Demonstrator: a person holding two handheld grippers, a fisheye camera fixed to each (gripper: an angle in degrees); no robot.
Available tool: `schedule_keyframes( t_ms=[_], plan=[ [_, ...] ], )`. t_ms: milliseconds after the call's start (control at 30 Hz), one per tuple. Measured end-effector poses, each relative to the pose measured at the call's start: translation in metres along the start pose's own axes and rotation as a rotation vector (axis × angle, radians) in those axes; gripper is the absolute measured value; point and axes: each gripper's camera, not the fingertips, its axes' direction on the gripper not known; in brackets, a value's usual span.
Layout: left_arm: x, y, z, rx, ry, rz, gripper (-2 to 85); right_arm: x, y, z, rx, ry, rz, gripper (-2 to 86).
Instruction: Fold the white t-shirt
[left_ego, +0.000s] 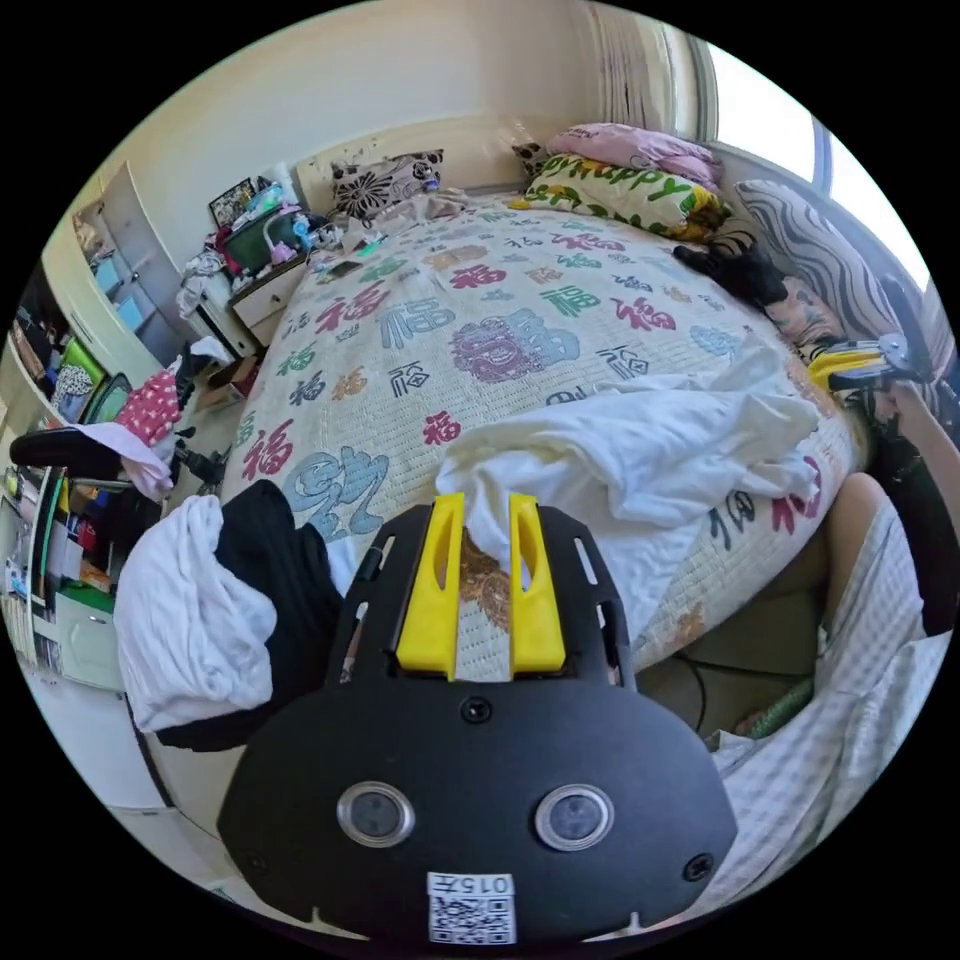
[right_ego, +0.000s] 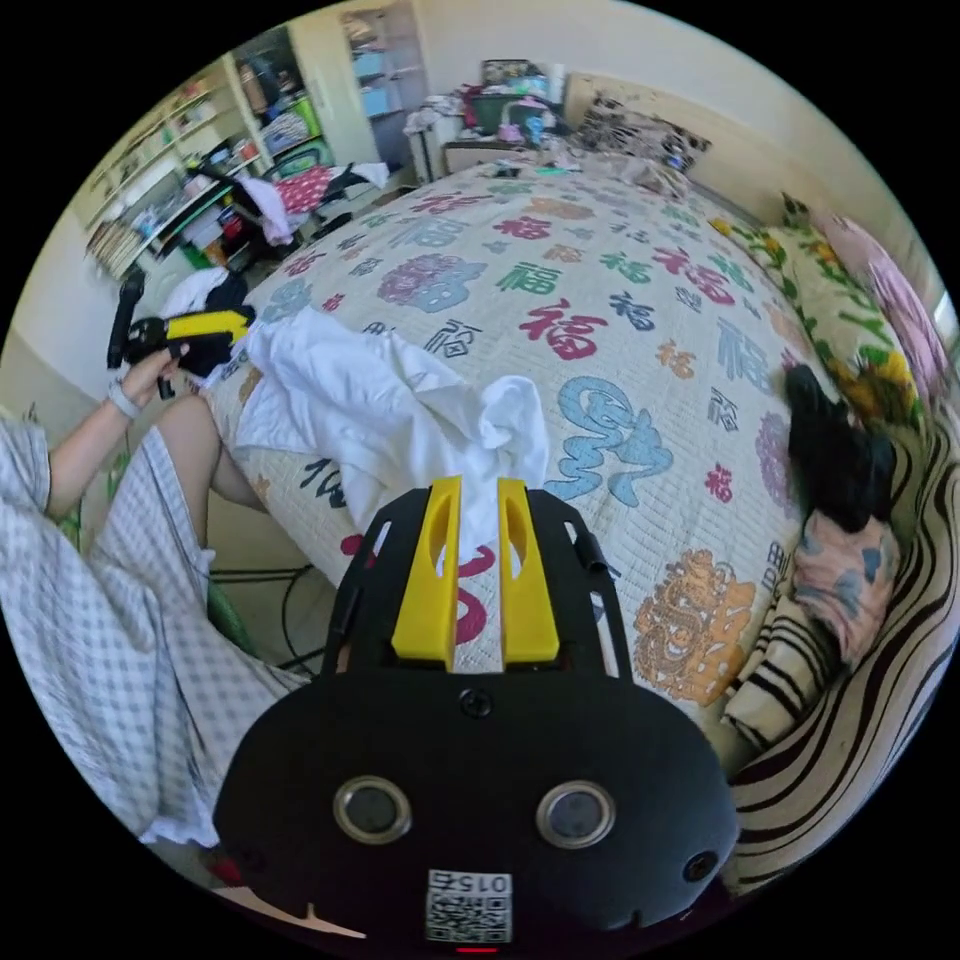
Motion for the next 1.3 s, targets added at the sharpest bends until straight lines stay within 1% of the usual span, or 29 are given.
schedule_keyframes(
  t_ms=[67, 133, 200, 267, 333, 367, 400, 433, 500, 600, 667, 733, 800, 900, 1067, 1167, 1233, 1300],
  plan=[
    [0.01, 0.001, -0.009, 0.024, 0.127, -0.008, 7.7, -0.015, 0.0, 0.014, -0.042, 0.006, -0.089, 7.3],
    [0.035, -0.005, -0.001, 0.01, 0.356, 0.057, 8.3, -0.025, 0.0, 0.03, -0.095, 0.006, -0.144, 8.2],
    [0.062, -0.011, 0.017, -0.027, 0.444, 0.132, 9.2, -0.035, 0.0, 0.051, -0.159, 0.008, -0.204, 8.8],
    [0.087, -0.018, 0.04, -0.071, 0.485, 0.175, 9.7, -0.038, -0.001, 0.063, -0.185, 0.042, -0.233, 8.5],
    [0.114, -0.03, 0.072, -0.142, 0.553, 0.23, 9.2, -0.036, -0.004, 0.074, -0.203, 0.065, -0.224, 6.8],
    [0.12, -0.033, 0.079, -0.172, 0.533, 0.255, 8.7, -0.031, -0.006, 0.077, -0.199, 0.087, -0.201, 5.0],
    [0.13, -0.039, 0.089, -0.212, 0.465, 0.302, 6.9, -0.023, -0.011, 0.079, -0.198, 0.096, -0.157, 2.8],
    [0.134, -0.045, 0.092, -0.203, 0.444, 0.338, 4.2, -0.019, -0.014, 0.079, -0.199, 0.077, -0.137, 2.5],
    [0.126, -0.058, 0.089, -0.187, 0.461, 0.316, 1.4, -0.003, -0.024, 0.075, -0.185, -0.011, -0.062, 1.7],
    [0.099, -0.081, 0.074, -0.09, 0.483, 0.228, 0.0, 0.015, -0.03, 0.07, -0.13, -0.096, 0.018, 1.8],
    [0.085, -0.093, 0.074, -0.073, 0.475, 0.188, -0.2, 0.026, -0.031, 0.071, -0.103, -0.182, 0.076, 2.3],
    [0.081, -0.102, 0.084, -0.1, 0.457, 0.186, 0.2, 0.033, -0.028, 0.074, -0.08, -0.255, 0.125, 3.0],
    [0.076, -0.104, 0.092, -0.135, 0.511, 0.152, 1.3, 0.033, -0.019, 0.074, -0.044, -0.303, 0.158, 3.9],
    [0.071, -0.099, 0.087, -0.115, 0.583, 0.13, 3.9, 0.021, -0.002, 0.066, 0.008, -0.323, 0.156, 4.9],
    [0.085, -0.083, 0.046, -0.052, 0.586, 0.176, 8.1, -0.027, 0.025, 0.04, 0.079, -0.266, 0.078, 5.8],
    [0.107, -0.068, 0.025, -0.042, 0.571, 0.215, 9.3, -0.072, 0.032, 0.039, 0.049, -0.247, -0.011, 8.4],
    [0.129, -0.058, 0.019, -0.033, 0.526, 0.246, 9.7, -0.103, 0.032, 0.047, 0.021, -0.174, -0.087, 8.8],
    [0.142, -0.055, 0.021, -0.036, 0.55, 0.244, 9.9, -0.136, 0.031, 0.067, -0.016, -0.028, -0.154, 8.7]
  ],
)
